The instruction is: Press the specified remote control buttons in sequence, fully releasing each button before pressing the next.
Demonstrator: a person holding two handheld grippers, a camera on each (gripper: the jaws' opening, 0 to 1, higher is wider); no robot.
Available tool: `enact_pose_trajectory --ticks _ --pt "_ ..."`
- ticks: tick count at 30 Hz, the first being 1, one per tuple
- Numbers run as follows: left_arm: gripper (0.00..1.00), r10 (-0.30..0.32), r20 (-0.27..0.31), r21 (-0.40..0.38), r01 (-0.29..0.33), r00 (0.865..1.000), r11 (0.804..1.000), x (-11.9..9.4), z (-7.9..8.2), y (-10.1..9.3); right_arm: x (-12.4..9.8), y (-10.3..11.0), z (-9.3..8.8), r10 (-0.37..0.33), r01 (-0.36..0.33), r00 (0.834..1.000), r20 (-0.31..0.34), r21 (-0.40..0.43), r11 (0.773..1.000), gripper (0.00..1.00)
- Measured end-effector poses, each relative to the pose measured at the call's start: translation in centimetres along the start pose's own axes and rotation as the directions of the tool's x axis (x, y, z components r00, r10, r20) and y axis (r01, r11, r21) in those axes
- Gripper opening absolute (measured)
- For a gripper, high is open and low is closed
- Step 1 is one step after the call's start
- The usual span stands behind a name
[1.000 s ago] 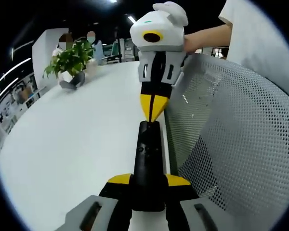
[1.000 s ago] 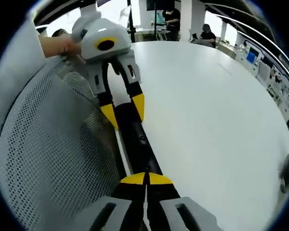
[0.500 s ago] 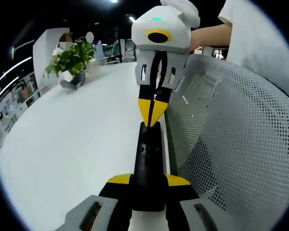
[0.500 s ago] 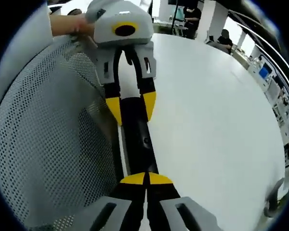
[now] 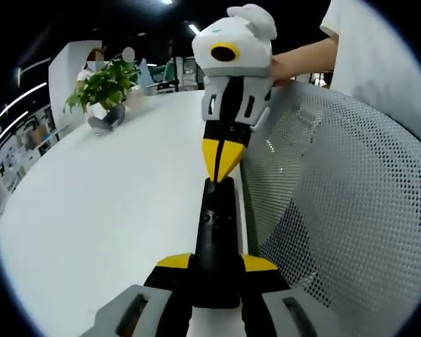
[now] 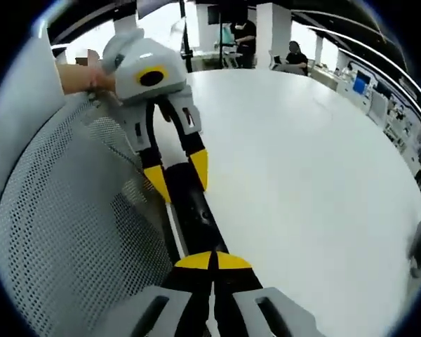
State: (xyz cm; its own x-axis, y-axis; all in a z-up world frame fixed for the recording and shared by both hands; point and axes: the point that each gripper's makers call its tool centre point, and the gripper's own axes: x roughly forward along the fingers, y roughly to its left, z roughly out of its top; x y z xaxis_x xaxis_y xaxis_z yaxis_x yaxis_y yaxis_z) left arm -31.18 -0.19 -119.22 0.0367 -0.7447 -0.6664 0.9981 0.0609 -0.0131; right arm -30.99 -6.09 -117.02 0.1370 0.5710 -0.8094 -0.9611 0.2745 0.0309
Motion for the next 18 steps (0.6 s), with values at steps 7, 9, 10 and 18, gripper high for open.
enact_pose_trajectory --ticks 7,9,10,18 --pt "0.24 0.001 0.0 -0.002 -0.001 1.0 1.0 0.0 0.0 0.0 1.2 0.4 -0.4 0.02 -0.031 0.995 -0.093 -0.119 0.992 0.0" --pt "0.24 0.001 0.001 -0.003 -0.001 1.0 1.0 0.0 0.0 0.0 1.1 0.4 -0.3 0.026 -0.04 0.995 -0.099 -0.138 0.99 0.0" --pt "0.24 0.001 0.001 -0.002 -0.001 1.0 1.0 0.0 0.0 0.0 1.1 0.4 -0.4 0.029 -0.045 0.994 -0.107 -0.148 0.988 0.0" --pt "0.24 -0.001 0.002 -0.003 0.001 1.0 1.0 0.0 0.1 0.0 1.4 0.3 -0.3 0.034 -0.074 0.983 -0.183 -0.219 0.973 0.0"
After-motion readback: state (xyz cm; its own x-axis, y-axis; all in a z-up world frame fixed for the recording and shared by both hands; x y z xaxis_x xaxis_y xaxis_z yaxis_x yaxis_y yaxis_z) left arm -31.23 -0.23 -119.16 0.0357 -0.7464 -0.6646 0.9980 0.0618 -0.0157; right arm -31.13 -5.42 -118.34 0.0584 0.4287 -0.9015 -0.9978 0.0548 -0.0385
